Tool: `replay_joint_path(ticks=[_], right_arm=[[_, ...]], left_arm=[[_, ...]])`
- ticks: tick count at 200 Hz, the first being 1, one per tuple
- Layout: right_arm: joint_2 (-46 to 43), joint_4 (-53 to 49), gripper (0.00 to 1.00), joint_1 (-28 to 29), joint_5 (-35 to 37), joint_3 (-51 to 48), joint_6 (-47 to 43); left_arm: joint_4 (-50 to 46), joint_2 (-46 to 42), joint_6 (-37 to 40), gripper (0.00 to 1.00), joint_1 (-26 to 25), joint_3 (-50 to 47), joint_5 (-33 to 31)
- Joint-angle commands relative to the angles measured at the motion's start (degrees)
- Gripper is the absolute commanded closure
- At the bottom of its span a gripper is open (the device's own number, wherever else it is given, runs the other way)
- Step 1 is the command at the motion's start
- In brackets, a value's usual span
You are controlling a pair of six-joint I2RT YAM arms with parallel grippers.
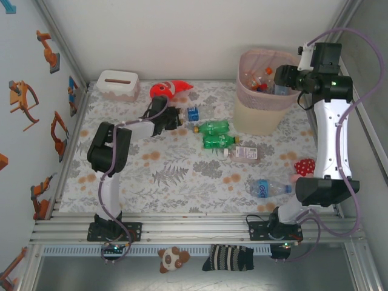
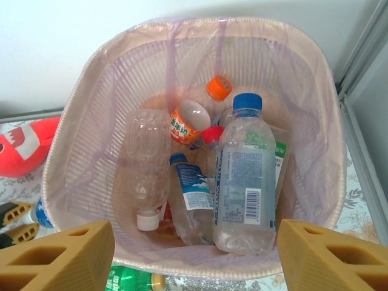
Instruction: Put the plastic bottles in the bin
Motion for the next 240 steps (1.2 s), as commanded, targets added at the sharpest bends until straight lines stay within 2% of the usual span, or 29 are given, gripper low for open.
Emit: replay_joint_path(ticks=[1,35,53,78,102,125,153,164,185,208,240], right_arm=[[-2.5,2.5,0.30,0.3,-3.0,-1.6,0.2],[-4.3,7.0,0.30,0.3,-10.0,-5.8,0.6],[-5.2,9.8,0.30,0.3,-13.9,-8.2,1.2],[-6.2,13.3,0.31,0.9,-19.2,-11.4,1.0],[-8.3,18.5,0.32,2.3,-23.6,-16.2,-1.3],[-10.1,23.9,0.32,4.0,-28.8,-20.4,-2.8],[-10.7,26.5,0.31,7.1,-35.0,-22.7,-5.6],[-10.8,26.7,0.31,8.7,-37.2,-23.2,-7.5],[-11.1,26.5,0.31,11.8,-40.8,-24.2,-11.8],[-11.5,24.5,0.29,15.3,-44.2,-24.7,-17.6],[-11.7,19.8,0.25,19.8,-49.2,-24.5,-26.2]], left_arm=[[4.2,-5.4,7.0,0.78,1.4,-0.5,0.1],[5.8,-9.2,20.3,0.84,3.3,0.2,4.9],[-1.3,-12.1,29.6,0.85,3.8,3.1,6.7],[-14.7,-16.7,46.3,0.86,4.1,8.5,7.8],[-18.1,-22.4,59.6,0.86,4.1,8.9,9.6],[-21.2,-26.7,68.3,0.85,4.3,9.0,11.4],[-17.4,-32.0,75.9,0.81,4.5,6.2,17.8],[-13.3,-34.1,78.8,0.77,4.5,4.2,23.5],[-9.6,-37.4,83.8,0.80,4.2,2.3,29.6],[-11.7,-40.3,91.5,0.85,3.9,2.4,35.9],[-16.1,-44.3,101.2,0.87,2.5,2.1,43.6]])
